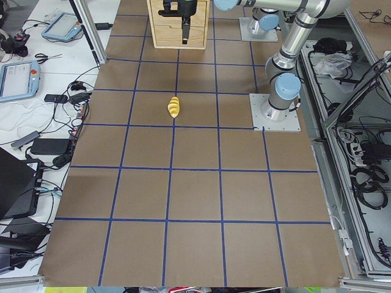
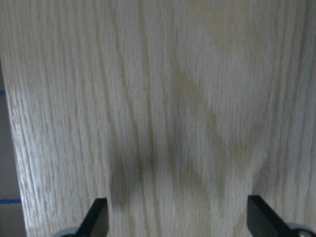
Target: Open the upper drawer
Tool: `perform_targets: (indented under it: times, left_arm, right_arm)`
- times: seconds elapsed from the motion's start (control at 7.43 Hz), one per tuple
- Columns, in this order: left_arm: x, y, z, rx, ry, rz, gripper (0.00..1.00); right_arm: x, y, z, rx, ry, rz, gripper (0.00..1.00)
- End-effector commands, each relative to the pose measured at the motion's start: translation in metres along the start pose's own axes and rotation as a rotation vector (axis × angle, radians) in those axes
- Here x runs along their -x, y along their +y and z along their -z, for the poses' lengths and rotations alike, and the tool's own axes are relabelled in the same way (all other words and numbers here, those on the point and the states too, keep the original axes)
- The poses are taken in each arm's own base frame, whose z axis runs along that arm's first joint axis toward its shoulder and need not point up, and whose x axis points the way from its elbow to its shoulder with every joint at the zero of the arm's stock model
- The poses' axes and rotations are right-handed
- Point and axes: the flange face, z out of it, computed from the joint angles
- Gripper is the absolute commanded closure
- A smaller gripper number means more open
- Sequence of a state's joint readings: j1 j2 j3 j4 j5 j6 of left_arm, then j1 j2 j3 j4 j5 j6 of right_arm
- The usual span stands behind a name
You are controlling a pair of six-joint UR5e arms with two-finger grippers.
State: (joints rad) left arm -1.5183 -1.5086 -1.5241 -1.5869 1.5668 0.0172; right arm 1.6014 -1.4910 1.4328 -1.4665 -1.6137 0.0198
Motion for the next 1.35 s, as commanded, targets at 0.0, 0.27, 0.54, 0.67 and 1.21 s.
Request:
perform_targets:
  times: [0.0,0.27,0.54,0.67,1.21]
  left_arm:
    - [-0.011,0.000,-0.004,0.007,-0.002,0.002,0.00]
    - [-0.023,-0.007,-0.010,0.017,0.049,0.052,0.00]
    - [-0.074,-0.021,-0.033,-0.004,0.145,0.045,0.00]
    - [-0.109,-0.027,-0.049,-0.036,0.152,0.040,0.00]
    - [-0.205,-0.041,-0.116,0.003,0.246,0.190,0.00]
  right_arm:
    - [-0.001,0.000,0.000,0.000,0.000,-0.002,0.00]
    - [0.000,0.000,-0.001,0.001,0.000,0.000,0.00]
    - [0.000,0.000,0.000,0.000,0.000,0.000,0.00]
    - [0.000,0.000,0.000,0.000,0.000,0.000,0.00]
    - [0.000,0.000,-0.001,0.001,0.000,0.000,0.00]
